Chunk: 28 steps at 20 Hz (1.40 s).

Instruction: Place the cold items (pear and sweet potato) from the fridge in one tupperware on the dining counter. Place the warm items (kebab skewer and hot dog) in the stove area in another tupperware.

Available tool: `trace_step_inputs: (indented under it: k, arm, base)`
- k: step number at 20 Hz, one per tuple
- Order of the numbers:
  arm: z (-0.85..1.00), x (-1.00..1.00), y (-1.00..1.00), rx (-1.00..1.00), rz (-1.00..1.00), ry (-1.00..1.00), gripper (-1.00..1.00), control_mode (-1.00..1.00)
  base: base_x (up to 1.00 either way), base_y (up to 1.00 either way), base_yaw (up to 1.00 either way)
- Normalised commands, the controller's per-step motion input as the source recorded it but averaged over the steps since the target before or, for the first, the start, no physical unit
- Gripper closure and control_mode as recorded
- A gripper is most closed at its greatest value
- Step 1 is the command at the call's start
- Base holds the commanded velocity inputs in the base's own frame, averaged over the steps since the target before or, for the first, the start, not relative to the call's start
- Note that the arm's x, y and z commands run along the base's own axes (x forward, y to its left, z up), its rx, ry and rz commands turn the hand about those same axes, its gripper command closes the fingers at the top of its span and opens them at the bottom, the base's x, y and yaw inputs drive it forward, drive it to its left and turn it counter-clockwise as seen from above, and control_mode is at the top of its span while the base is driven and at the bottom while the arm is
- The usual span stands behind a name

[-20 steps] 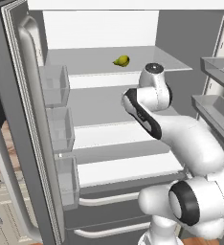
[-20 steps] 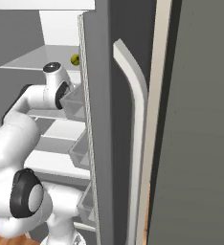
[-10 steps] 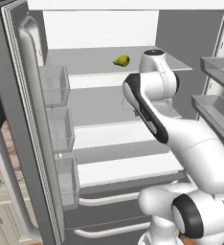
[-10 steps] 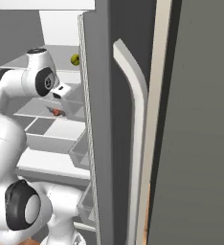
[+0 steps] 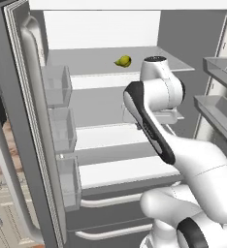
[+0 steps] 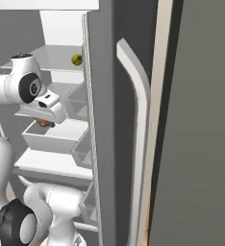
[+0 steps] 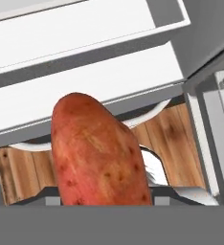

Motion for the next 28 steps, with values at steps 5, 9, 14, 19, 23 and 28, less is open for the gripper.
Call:
trace_step_inputs:
  k: [5, 9, 14, 19, 23, 28]
  arm:
    - [0.0, 0.0, 0.0, 0.0, 0.0, 0.0, 1.0, 1.0]
    - [0.0, 0.0, 0.0, 0.0, 0.0, 0.0, 1.0, 1.0]
    - [0.0, 0.0, 0.0, 0.0, 0.0, 0.0, 1.0, 1.0]
    - [0.0, 0.0, 0.0, 0.0, 0.0, 0.0, 1.0, 1.0]
    - [0.0, 0.0, 0.0, 0.0, 0.0, 0.0, 1.0, 1.0]
    - [0.0, 0.0, 0.0, 0.0, 0.0, 0.0, 1.0, 1.0]
  base:
    - [-0.66, 0.49, -0.49]
    - [-0.77, 0.5, -0.85]
    - [-0.88, 0.48, -0.88]
    - [-0.76, 0.01, -0.79]
    - [-0.97, -0.03, -0.86]
    - [-1.0, 0.0, -0.87]
